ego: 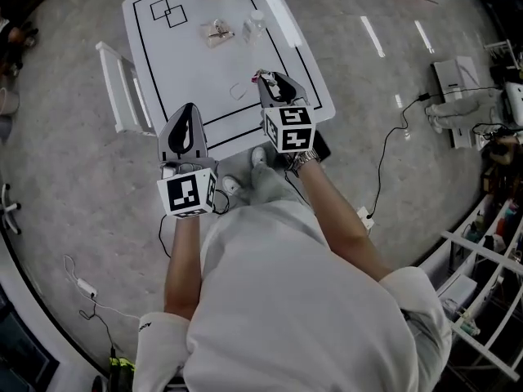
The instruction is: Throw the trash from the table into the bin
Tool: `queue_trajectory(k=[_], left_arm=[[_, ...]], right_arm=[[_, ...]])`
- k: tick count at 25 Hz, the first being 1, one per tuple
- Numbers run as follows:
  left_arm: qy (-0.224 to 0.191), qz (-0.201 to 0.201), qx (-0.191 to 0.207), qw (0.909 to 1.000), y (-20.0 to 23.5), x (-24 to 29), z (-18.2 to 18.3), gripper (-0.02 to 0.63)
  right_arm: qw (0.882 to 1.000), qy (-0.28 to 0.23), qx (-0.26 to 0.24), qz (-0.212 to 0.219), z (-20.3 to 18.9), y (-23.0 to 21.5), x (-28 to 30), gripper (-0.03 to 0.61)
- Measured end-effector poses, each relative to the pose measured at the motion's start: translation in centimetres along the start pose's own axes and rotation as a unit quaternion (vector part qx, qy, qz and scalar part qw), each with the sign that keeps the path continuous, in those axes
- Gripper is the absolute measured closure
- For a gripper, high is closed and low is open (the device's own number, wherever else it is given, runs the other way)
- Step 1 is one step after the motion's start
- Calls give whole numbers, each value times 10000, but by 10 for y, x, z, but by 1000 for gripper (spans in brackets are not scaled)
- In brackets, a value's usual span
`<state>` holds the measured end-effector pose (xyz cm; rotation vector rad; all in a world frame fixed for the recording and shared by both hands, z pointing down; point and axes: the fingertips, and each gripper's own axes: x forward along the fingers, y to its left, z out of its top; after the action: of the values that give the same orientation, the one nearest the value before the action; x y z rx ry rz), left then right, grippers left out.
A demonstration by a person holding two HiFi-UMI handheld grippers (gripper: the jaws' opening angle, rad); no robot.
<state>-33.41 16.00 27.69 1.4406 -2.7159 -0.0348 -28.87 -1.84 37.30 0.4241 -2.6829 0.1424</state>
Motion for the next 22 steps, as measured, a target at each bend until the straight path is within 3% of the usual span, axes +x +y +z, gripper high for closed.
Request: queue_trajectory(k=[7, 14, 22], left_arm=[[117, -891, -35, 9959, -73, 26, -1, 609], [259, -1779, -2, 9837, -173, 48, -13, 609], [573, -2274, 14, 9721, -302, 42, -39, 609]], right_arm=[[9961, -32, 302, -828, -14, -70, -63, 459], [9846, 63, 741, -1582, -58, -152, -138, 459], [9735, 262, 1132, -1970, -125, -238, -230, 459]])
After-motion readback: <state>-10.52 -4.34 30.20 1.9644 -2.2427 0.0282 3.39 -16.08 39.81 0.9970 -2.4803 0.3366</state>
